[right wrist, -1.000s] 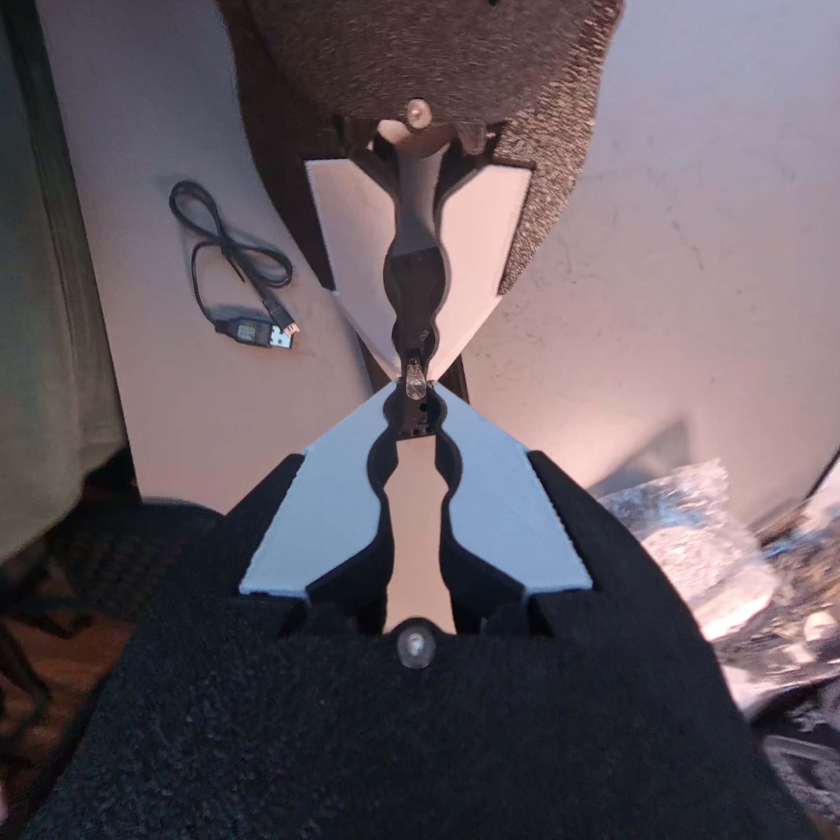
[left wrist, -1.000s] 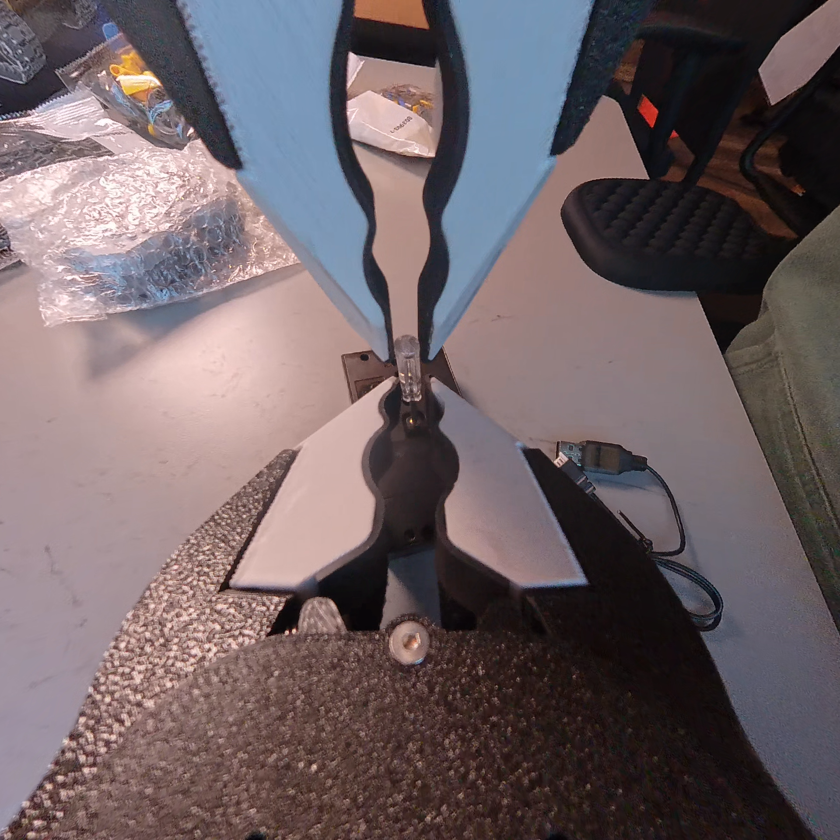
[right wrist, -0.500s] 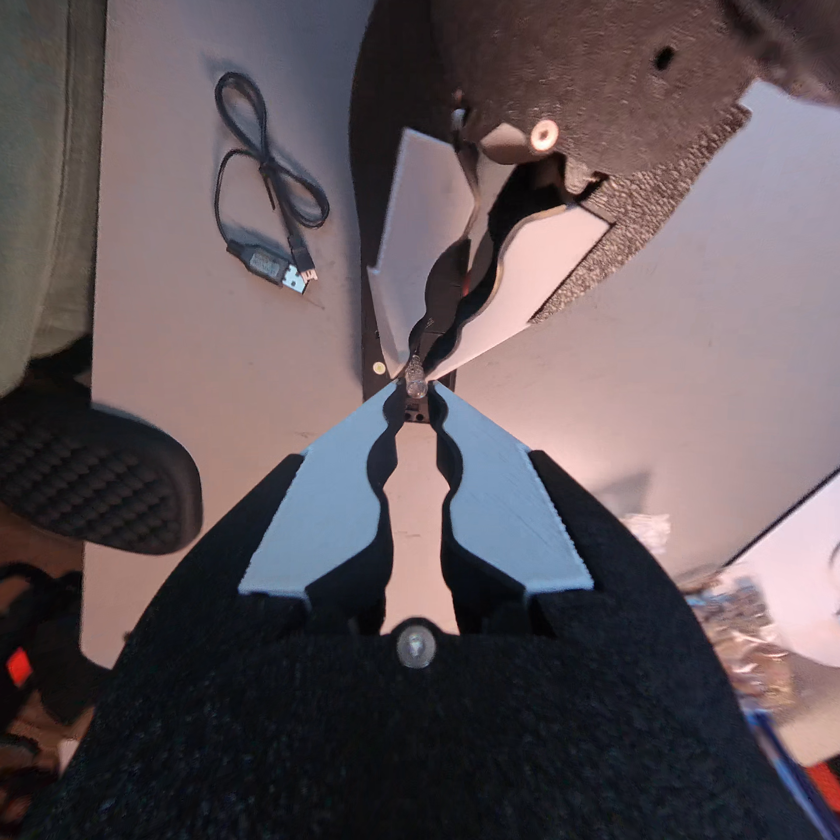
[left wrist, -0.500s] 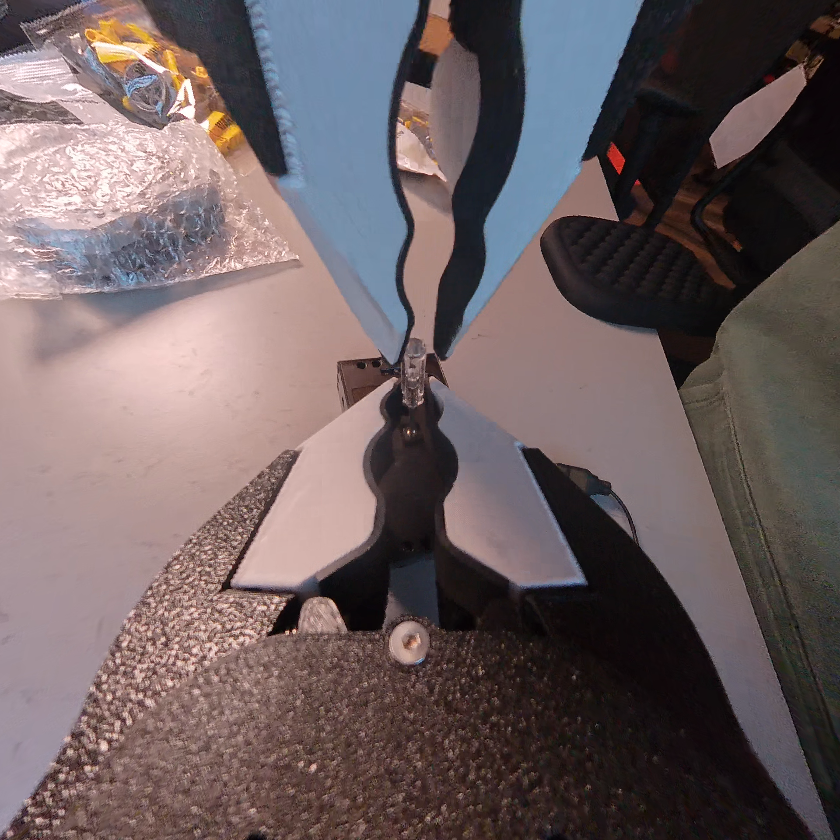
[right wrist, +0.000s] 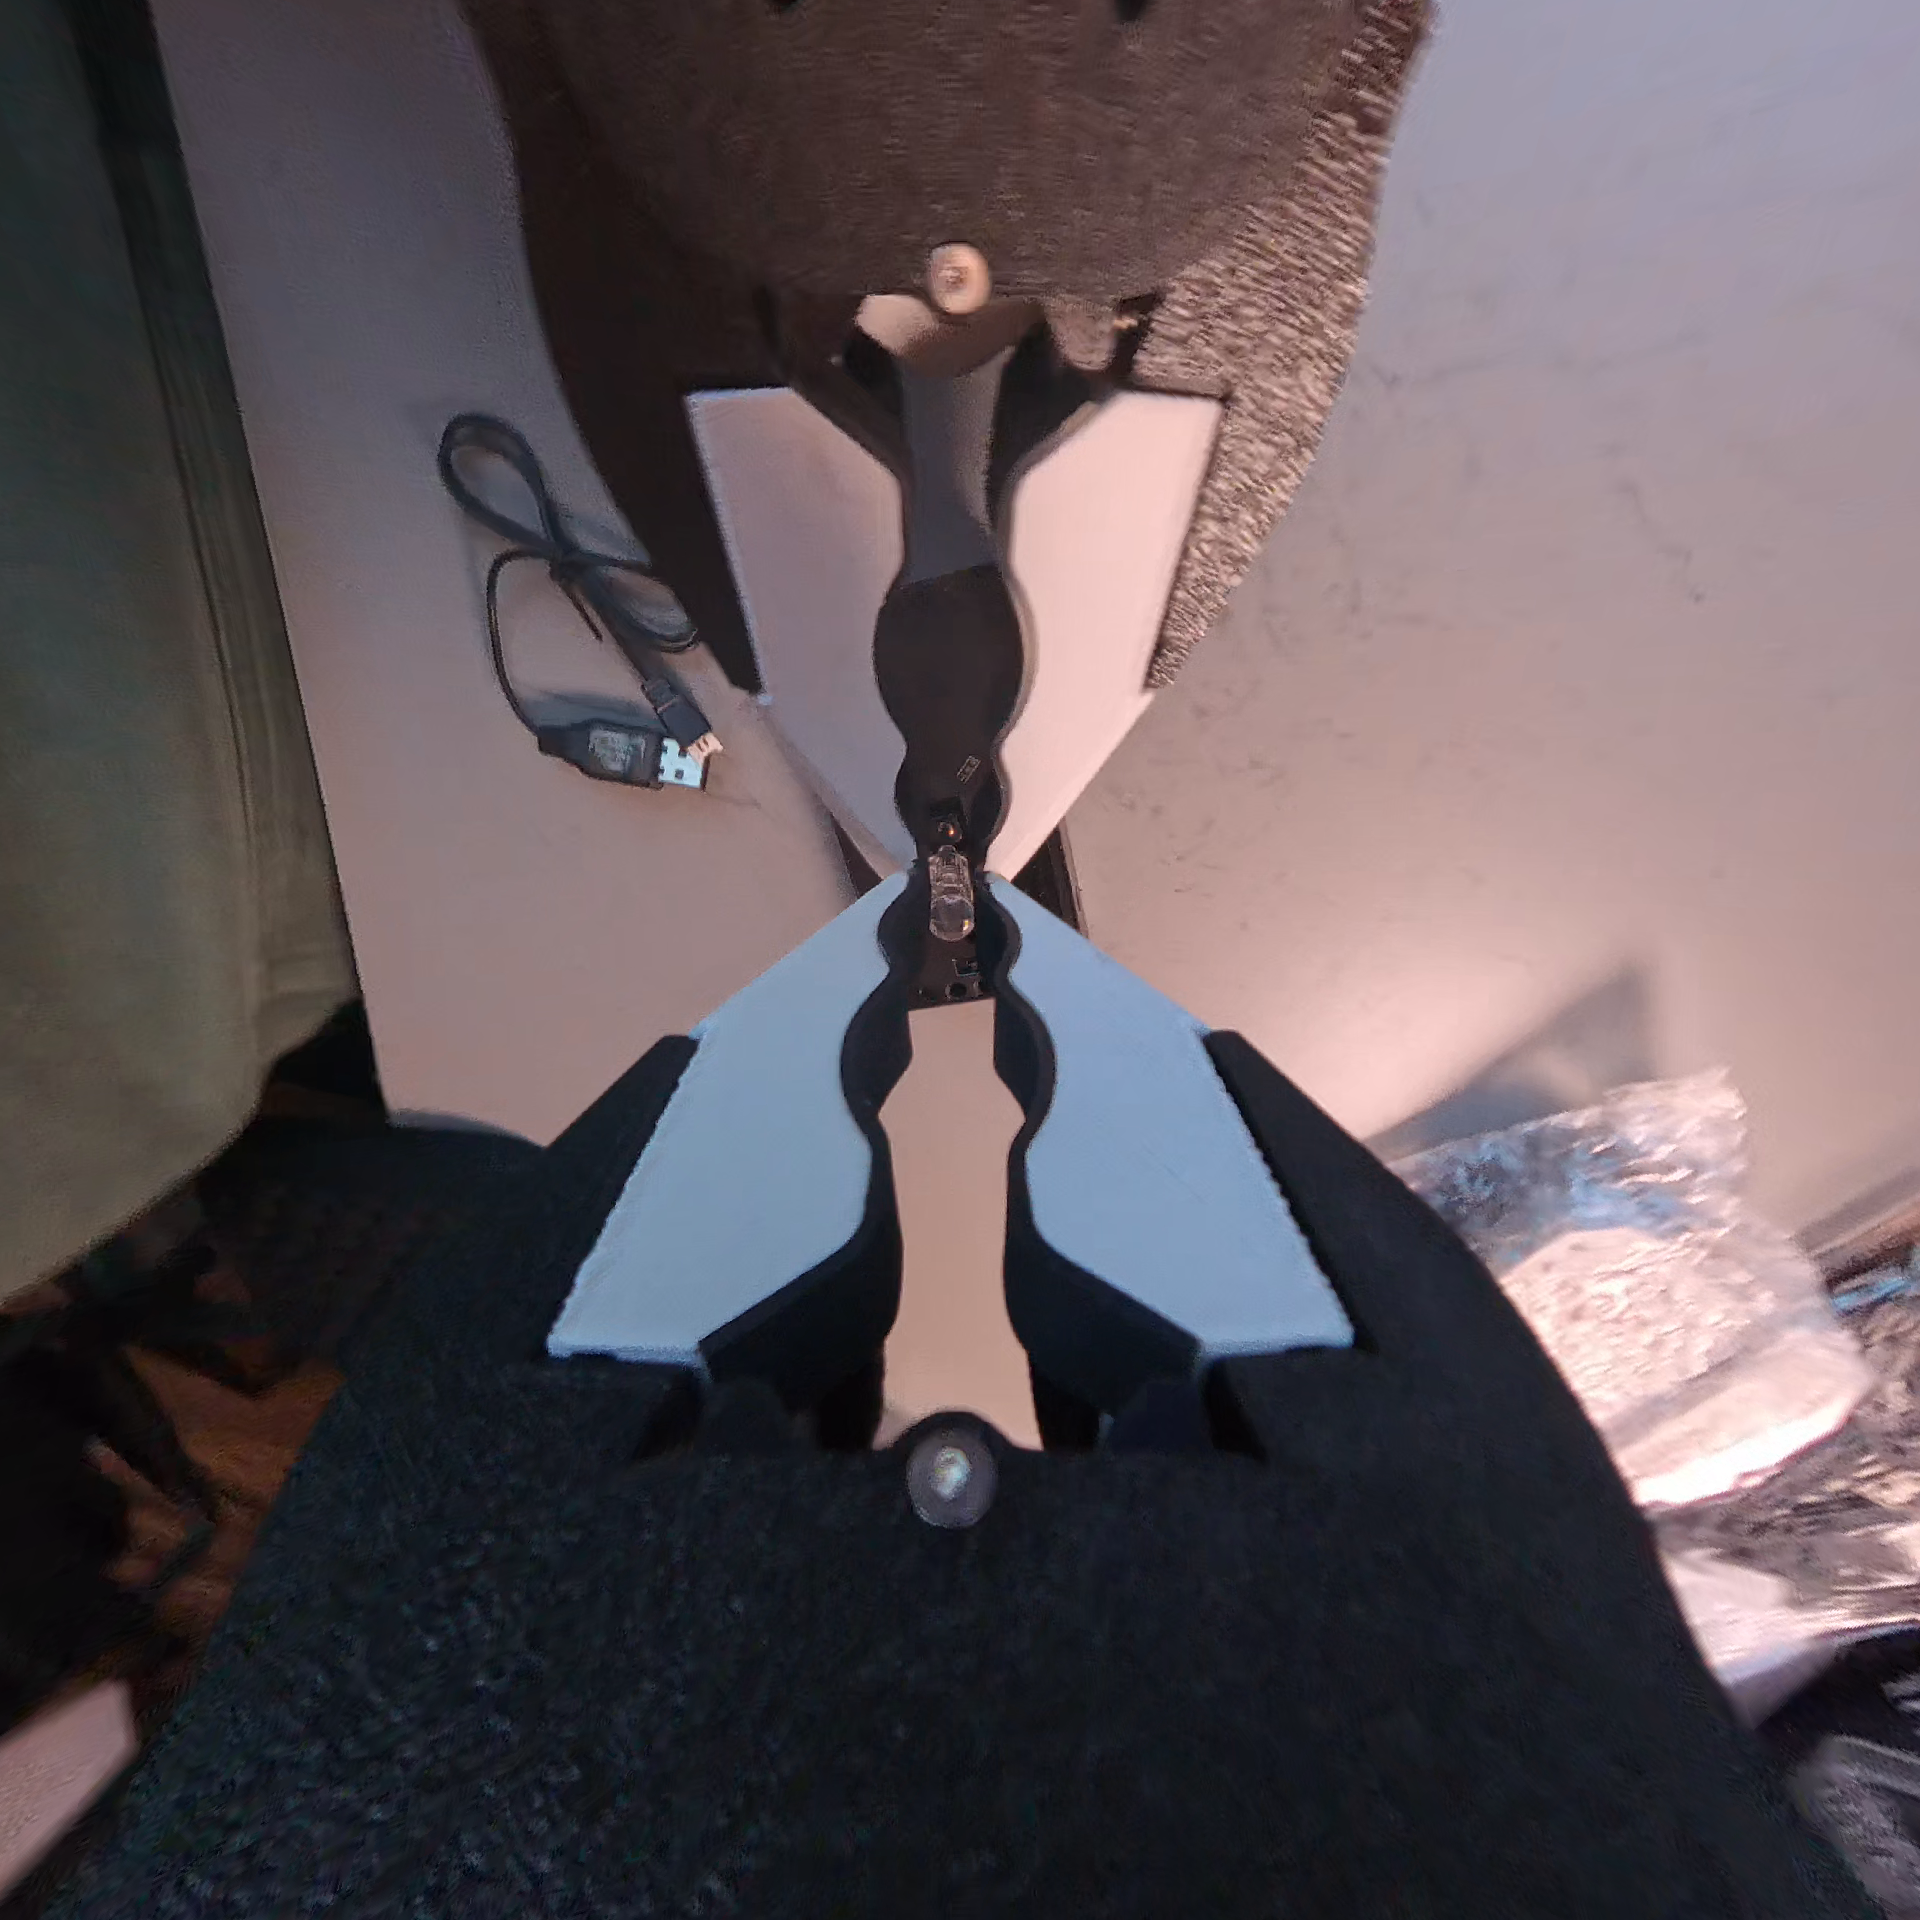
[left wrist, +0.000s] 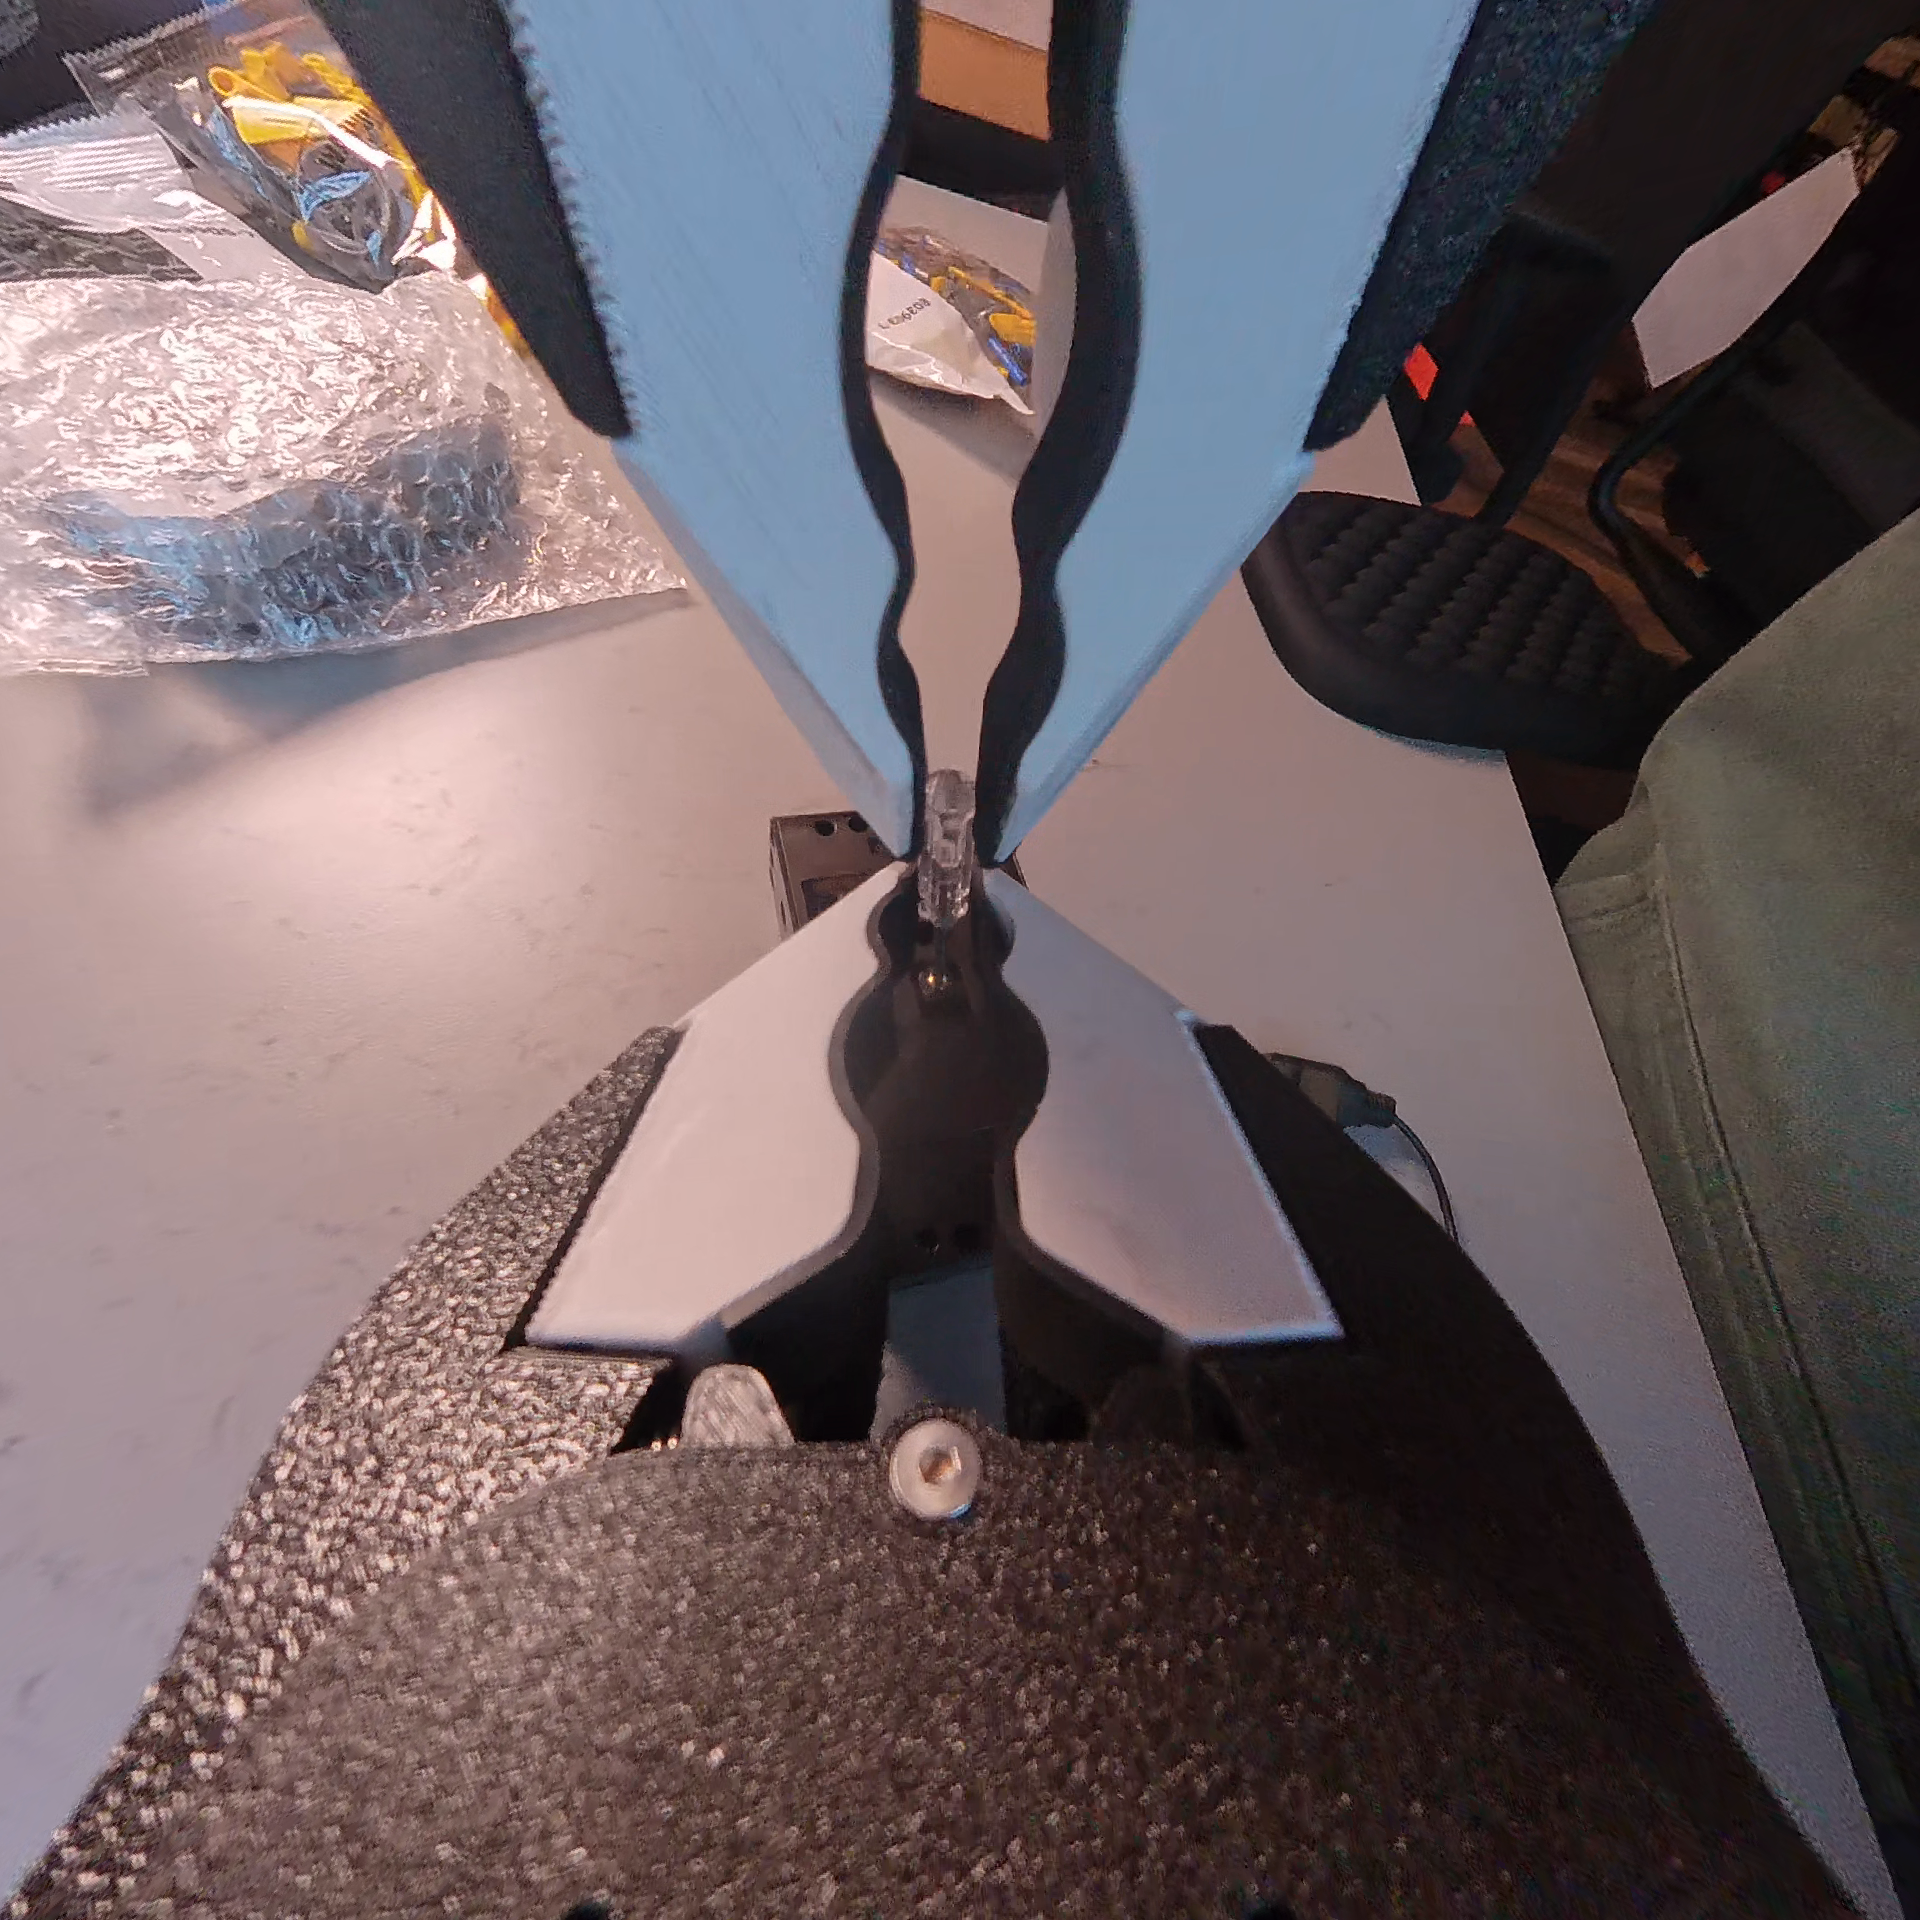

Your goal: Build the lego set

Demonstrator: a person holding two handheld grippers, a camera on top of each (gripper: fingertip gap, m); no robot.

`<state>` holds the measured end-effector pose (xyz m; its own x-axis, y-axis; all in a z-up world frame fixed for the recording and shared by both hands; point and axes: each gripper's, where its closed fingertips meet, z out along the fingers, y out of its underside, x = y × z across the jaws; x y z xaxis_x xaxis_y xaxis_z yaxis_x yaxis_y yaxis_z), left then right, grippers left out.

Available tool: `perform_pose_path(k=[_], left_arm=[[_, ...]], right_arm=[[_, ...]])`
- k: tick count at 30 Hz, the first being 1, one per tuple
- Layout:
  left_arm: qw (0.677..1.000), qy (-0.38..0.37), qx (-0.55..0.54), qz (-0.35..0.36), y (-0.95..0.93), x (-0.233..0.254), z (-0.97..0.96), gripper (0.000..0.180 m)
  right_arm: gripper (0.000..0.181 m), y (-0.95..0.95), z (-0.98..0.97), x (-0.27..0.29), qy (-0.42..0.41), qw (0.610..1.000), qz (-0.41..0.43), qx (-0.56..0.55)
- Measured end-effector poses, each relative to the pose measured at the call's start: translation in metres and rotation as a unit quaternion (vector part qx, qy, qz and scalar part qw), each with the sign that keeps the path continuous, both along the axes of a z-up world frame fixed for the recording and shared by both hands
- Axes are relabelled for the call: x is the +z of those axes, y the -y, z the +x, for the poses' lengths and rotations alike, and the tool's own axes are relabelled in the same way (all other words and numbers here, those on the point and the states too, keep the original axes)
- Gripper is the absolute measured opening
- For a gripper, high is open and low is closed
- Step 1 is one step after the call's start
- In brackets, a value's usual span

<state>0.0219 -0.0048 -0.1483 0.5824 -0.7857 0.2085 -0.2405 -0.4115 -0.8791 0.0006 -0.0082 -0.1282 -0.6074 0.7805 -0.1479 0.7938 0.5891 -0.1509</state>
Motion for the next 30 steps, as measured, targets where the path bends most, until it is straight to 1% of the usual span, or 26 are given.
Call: perform_pose_path(k=[3,4,8,10,12,16,18,20,21,22,23,25,26,28,30], left_arm=[[1.000,0.010,-0.028,-0.003,0.007,0.002,0.001,0.019],[0.999,0.016,-0.035,-0.003,0.008,0.003,0.002,0.019],[0.999,0.005,-0.039,0.002,0.009,0.002,0.002,0.012],[1.000,0.002,-0.027,0.002,0.006,0.001,0.000,0.009],[1.000,0.002,-0.014,-0.003,0.003,0.000,-0.002,0.007],[1.000,-0.001,-0.004,-0.006,0.001,-0.001,-0.003,0.007],[1.000,-0.009,-0.003,-0.001,0.001,-0.001,-0.002,0.007],[1.000,-0.014,-0.002,0.002,0.002,-0.001,-0.002,0.007],[1.000,-0.017,-0.001,0.003,0.002,-0.001,-0.002,0.007],[1.000,-0.019,0.001,0.004,0.002,-0.001,-0.002,0.007],[1.000,-0.021,0.003,0.006,0.001,-0.001,-0.002,0.007],[1.000,-0.023,0.002,0.007,0.002,-0.001,-0.003,0.008],[1.000,-0.025,0.000,0.009,0.002,-0.001,-0.003,0.008],[0.999,-0.035,-0.012,0.014,0.004,-0.004,-0.003,0.009],[0.999,-0.043,-0.023,0.021,0.005,-0.005,-0.005,0.014]], right_arm=[[0.006,0.006,0.004,0.001,-0.022,0.988,0.012,0.152],[0.006,0.007,0.004,0.001,-0.029,0.983,0.016,0.183],[0.006,0.013,0.005,0.001,-0.037,0.970,0.006,0.240],[0.007,0.010,0.004,0.001,-0.036,0.975,0.015,0.220],[0.007,0.002,0.000,0.002,-0.037,0.986,0.027,0.161],[0.022,-0.002,0.002,0.009,-0.027,0.999,-0.001,0.029],[0.019,-0.004,0.004,0.007,-0.021,1.000,0.005,-0.019],[0.013,-0.001,0.004,0.004,-0.009,0.997,-0.006,-0.070],[0.012,0.000,0.003,0.003,-0.008,0.996,-0.011,-0.087],[0.007,-0.003,0.003,0.001,-0.008,0.996,-0.002,-0.091],[0.007,-0.004,0.003,0.000,-0.006,0.996,0.003,-0.089],[0.007,-0.004,0.003,0.000,-0.002,0.998,0.010,-0.067],[0.007,-0.003,0.002,0.000,-0.005,0.999,0.018,-0.038],[0.007,-0.003,0.003,0.000,-0.012,0.998,0.041,0.056],[0.007,0.000,0.004,0.000,-0.024,0.985,0.063,0.162]])
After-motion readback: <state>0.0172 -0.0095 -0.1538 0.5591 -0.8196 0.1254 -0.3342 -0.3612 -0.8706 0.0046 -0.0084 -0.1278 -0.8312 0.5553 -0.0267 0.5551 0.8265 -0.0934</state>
